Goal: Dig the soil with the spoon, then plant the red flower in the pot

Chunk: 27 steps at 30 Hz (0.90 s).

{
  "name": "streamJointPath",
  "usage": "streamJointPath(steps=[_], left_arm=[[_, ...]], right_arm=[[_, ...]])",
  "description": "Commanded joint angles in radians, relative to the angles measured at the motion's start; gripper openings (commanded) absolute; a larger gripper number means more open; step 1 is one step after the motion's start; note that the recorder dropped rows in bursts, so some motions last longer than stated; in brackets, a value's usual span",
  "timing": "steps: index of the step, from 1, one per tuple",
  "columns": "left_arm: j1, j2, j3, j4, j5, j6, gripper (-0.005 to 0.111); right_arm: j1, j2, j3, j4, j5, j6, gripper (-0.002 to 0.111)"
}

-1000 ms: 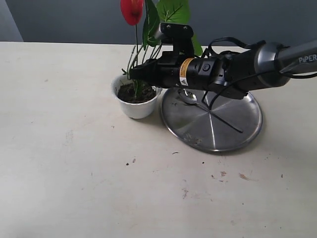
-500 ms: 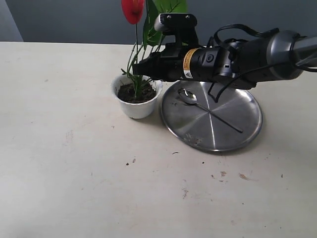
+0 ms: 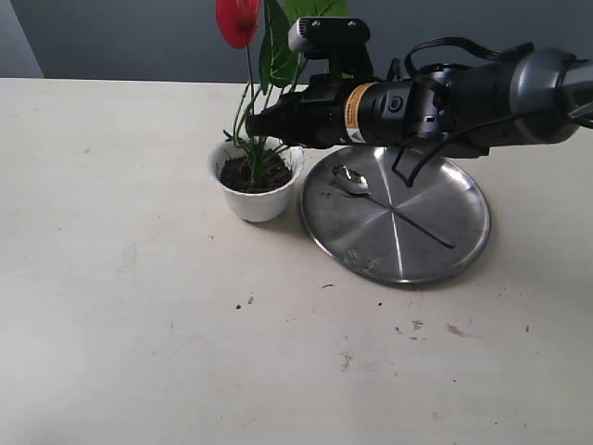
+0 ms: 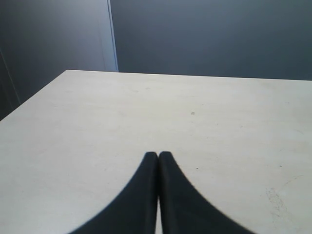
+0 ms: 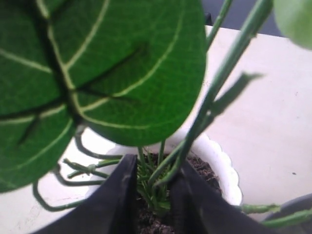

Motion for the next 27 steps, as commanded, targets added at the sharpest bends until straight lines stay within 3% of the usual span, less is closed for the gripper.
streamJointPath(steps=[1,7,27], left_arm=[[0.000,-0.002,0.004,0.002,-0.010,-0.002,0.000],[0.000,-0.002,0.004,0.002,-0.009,-0.002,0.000],[0.000,-0.002,0.004,0.002,-0.009,-0.002,0.000]], right_arm=[[-0.001,-0.029,-0.004,-0.131,0.017,0.114,0.025],[-0.001,-0.030,-0.004,-0.298,0.005,0.267,0.025],[-0.003,-0.100,-0.004,-0.303,0.032,0.267,0.025]])
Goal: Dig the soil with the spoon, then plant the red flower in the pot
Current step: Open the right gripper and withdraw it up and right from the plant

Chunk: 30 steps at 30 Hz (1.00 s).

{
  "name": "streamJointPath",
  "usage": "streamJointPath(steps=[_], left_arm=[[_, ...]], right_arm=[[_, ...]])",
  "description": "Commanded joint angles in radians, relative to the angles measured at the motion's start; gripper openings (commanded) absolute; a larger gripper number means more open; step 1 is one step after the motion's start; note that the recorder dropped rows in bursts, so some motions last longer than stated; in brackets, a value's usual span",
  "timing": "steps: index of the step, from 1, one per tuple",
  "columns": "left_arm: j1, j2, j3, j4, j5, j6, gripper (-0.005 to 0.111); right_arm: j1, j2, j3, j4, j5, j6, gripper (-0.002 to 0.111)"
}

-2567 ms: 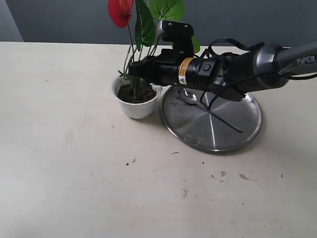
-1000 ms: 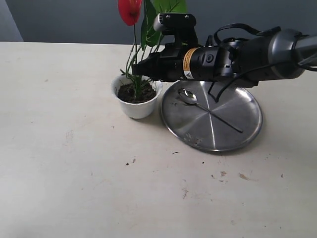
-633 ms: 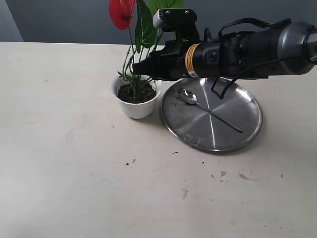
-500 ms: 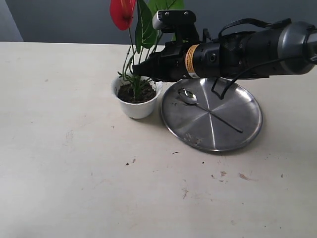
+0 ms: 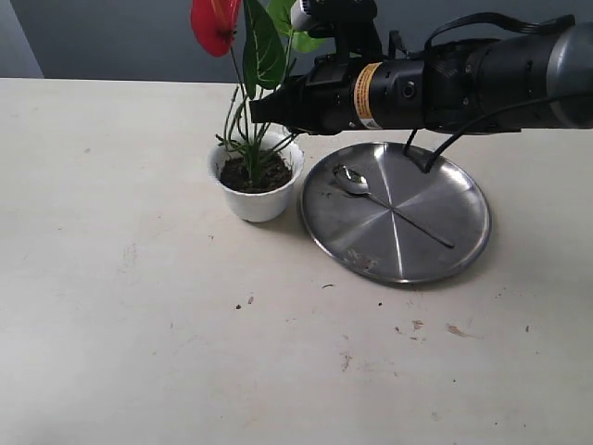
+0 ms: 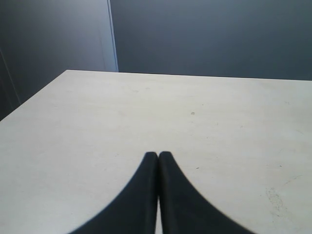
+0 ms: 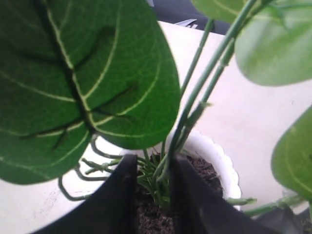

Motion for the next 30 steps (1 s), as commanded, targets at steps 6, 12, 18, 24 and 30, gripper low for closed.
streamJointPath(steps=[6,12,18,24,30], left_arm=[[0.000,-0.002,0.004,0.002,-0.009,-0.002,0.000],[0.000,-0.002,0.004,0.002,-0.009,-0.002,0.000],[0.000,-0.002,0.004,0.002,-0.009,-0.002,0.000],[0.000,-0.002,0.004,0.002,-0.009,-0.002,0.000],[0.000,-0.002,0.004,0.002,-0.009,-0.002,0.000]], right_arm=[[-0.003,-0.022,0.020,-0.013,0.006,0.003,0.025],[-0.003,-0.042,0.050,-0.026,0.011,0.003,0.025],[-0.003,-0.078,0.050,-0.035,0.007,0.004,0.025],[-0.003,-0.076,0.050,-0.035,0.025,0.004,0.025],[-0.001,-0.110,0.062,-0.066,-0.058,0.032,0.024]])
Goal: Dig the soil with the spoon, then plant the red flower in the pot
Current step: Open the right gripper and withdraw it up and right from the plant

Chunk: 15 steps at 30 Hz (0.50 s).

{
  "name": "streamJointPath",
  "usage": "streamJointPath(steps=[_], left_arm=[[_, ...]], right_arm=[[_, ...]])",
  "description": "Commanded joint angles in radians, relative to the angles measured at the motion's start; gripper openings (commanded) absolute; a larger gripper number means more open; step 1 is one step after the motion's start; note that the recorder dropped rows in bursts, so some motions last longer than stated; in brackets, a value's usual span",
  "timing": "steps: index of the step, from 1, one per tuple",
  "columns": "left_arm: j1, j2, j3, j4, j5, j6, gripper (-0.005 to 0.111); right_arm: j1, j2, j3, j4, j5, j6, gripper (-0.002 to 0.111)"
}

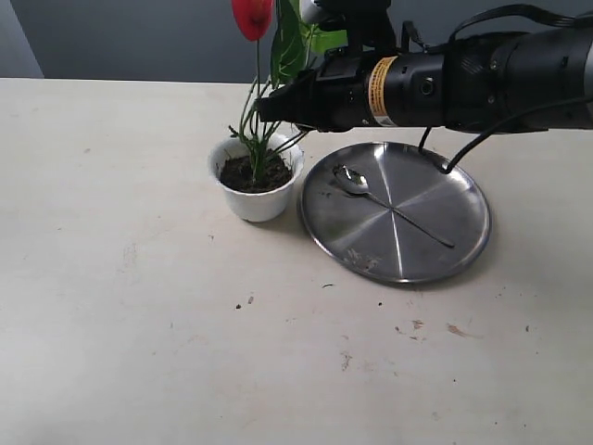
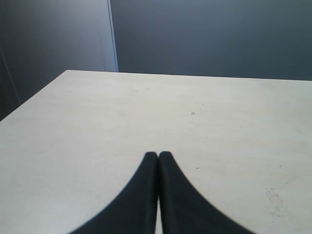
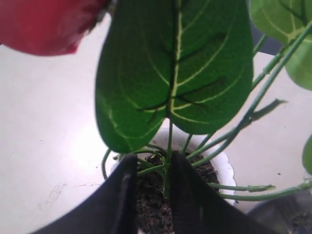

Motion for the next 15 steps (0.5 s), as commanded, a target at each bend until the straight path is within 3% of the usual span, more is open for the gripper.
streamJointPath(steps=[1,3,6,12,15], left_arm=[[0.000,-0.002,0.004,0.002,-0.009,-0.002,0.000],[0.000,-0.002,0.004,0.002,-0.009,-0.002,0.000],[0.000,-0.002,0.004,0.002,-0.009,-0.002,0.000],[0.000,-0.002,0.004,0.002,-0.009,-0.002,0.000],[0.000,-0.002,0.004,0.002,-0.009,-0.002,0.000]], right_arm=[[-0.001,-0.057,0.031,-0.058,-0.063,0.053,0.023],[-0.001,-0.098,0.073,-0.123,-0.043,0.094,0.018],[-0.001,-0.189,0.162,-0.209,0.042,0.151,0.001],[-0.001,-0.509,0.403,-0.238,0.071,0.218,-0.001],[-0.001,-0.743,0.535,-0.428,0.151,0.383,-0.001]])
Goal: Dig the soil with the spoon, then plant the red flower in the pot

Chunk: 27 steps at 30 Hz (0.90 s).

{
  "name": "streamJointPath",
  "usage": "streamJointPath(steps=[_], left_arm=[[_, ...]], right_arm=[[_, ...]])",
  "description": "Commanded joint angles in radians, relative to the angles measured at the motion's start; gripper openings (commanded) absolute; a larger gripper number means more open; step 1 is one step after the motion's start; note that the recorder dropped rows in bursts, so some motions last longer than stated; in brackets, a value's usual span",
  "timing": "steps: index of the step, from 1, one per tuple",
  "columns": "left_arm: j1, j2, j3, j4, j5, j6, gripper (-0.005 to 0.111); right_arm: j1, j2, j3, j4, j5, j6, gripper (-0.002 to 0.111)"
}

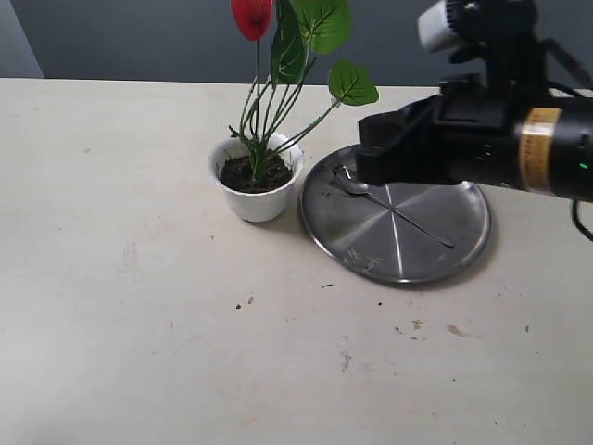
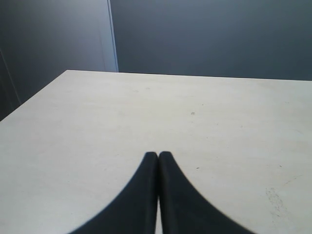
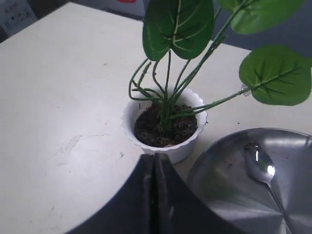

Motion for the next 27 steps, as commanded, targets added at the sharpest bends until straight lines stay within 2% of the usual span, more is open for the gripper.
streamJointPath(steps=[1,4,8,20,24,27], left_arm=[[0.000,-0.002,0.004,0.002,-0.009,-0.002,0.000],[0.000,-0.002,0.004,0.002,-0.009,-0.002,0.000],[0.000,-0.002,0.004,0.002,-0.009,-0.002,0.000],[0.000,-0.002,0.004,0.006,-0.010,-0.002,0.000],[0.000,-0.002,0.004,0.005,-0.008,-0.002,0.000],[0.000,-0.002,0.004,0.005,-0.008,-0.002,0.000]], right_arm=[[-0.002,-0.241,0.147,-0.192,0.099,0.200,-0.001],[-0.002,-0.414,0.260,-0.208,0.111,0.237,-0.001],[-0.002,-0.564,0.281,-0.214,0.061,0.241,-0.001],[0.016,-0.680,0.281,-0.214,0.061,0.231,-0.001],[-0.062,-0.763,0.281,-0.214,-0.007,0.240,-0.001],[-0.163,-0.838,0.281,-0.214,-0.119,0.240,-0.001]])
